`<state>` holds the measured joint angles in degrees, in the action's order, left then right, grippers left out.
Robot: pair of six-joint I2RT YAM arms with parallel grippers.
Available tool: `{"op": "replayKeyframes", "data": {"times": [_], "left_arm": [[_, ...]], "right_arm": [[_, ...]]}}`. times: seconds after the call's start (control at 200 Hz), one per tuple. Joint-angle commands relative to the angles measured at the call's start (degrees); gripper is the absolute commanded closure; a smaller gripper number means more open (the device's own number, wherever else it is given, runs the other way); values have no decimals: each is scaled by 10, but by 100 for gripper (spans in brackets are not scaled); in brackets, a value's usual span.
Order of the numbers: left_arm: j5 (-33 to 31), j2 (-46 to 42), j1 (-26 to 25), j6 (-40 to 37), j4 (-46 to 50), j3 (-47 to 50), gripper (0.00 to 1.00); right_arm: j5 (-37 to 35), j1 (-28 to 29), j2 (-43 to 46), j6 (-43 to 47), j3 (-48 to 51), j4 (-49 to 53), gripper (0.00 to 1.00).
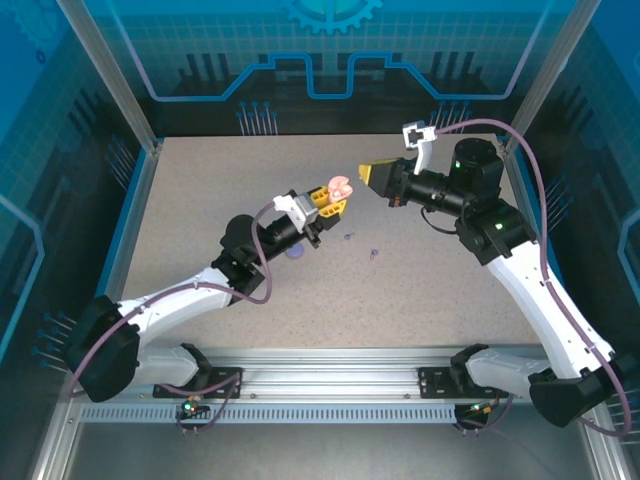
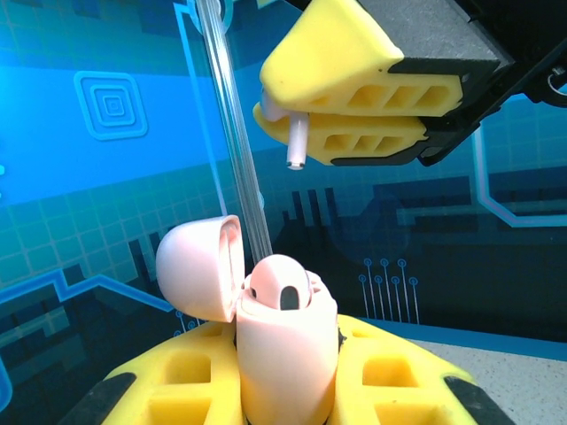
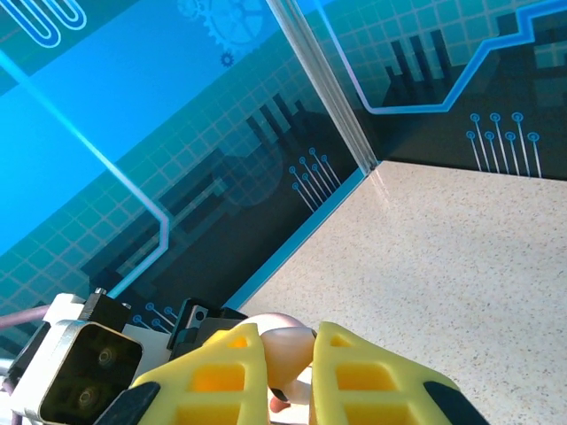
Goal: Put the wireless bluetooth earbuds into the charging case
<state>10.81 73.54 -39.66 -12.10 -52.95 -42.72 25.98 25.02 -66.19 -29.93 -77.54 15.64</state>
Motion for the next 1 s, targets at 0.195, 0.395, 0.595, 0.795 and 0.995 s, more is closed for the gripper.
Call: {"op": "replayKeyframes", "data": {"times": [0.195,0.395,0.595,0.795,0.995], "left_arm": [[10,3,-7,-1,-20,-22,100],[10,4,-6,-4,-20,-23,100],[8,4,-7,-5,-20,-23,100],[8,5,-7,-6,-20,-22,100],[7,6,-6,-6,-19,-21,100]], "right_arm": [[13,27,-21,8,16,-20,87],[11,34,-25,5,33,-22,87],[14,38,-32,3,41,-21,88],[20,43,-26,10,43,-14,88],[20,50,-14,43,39,7,88]]}}
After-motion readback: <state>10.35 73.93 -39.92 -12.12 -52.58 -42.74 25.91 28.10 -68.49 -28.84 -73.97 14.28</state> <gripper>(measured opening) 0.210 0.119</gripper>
